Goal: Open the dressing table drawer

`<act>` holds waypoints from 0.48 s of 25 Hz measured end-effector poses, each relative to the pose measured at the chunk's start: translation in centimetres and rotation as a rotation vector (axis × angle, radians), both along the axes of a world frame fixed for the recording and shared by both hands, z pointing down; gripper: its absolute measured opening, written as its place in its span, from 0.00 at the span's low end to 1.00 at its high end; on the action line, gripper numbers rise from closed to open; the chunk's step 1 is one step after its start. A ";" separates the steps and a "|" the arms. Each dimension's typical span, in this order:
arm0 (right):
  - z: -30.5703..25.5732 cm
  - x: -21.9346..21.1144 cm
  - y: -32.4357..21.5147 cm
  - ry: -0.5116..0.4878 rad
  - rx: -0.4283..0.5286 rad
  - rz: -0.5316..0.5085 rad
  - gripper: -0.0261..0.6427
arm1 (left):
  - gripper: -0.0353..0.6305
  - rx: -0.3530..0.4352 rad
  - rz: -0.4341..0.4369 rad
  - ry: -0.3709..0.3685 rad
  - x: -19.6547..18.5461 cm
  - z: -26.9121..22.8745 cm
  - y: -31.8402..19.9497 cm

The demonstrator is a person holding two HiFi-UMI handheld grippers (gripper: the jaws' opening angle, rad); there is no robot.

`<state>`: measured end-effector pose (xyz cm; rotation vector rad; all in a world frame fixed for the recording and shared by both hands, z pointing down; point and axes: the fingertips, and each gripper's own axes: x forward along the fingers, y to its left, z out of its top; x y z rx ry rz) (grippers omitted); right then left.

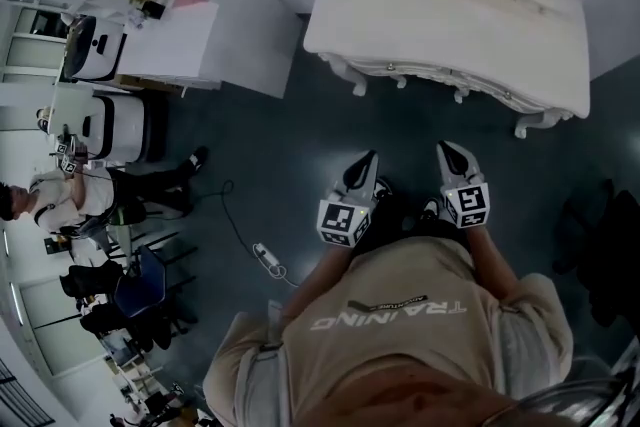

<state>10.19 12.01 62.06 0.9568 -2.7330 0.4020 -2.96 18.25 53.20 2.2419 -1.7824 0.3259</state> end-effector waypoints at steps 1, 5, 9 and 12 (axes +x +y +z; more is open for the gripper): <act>0.1 -0.5 -0.7 0.006 0.009 0.012 0.04 | 0.06 0.002 0.007 0.002 -0.7 0.1 -0.9; -0.7 -2.7 -2.9 0.023 0.023 0.070 0.04 | 0.06 0.013 0.064 0.036 -3.3 0.6 -4.2; -4.0 -4.2 -5.5 0.050 0.082 0.108 0.04 | 0.06 0.066 0.142 0.043 -5.1 -0.9 -8.4; -5.9 -6.1 -7.1 0.073 0.111 0.145 0.04 | 0.06 0.111 0.179 0.052 -7.6 -2.9 -11.2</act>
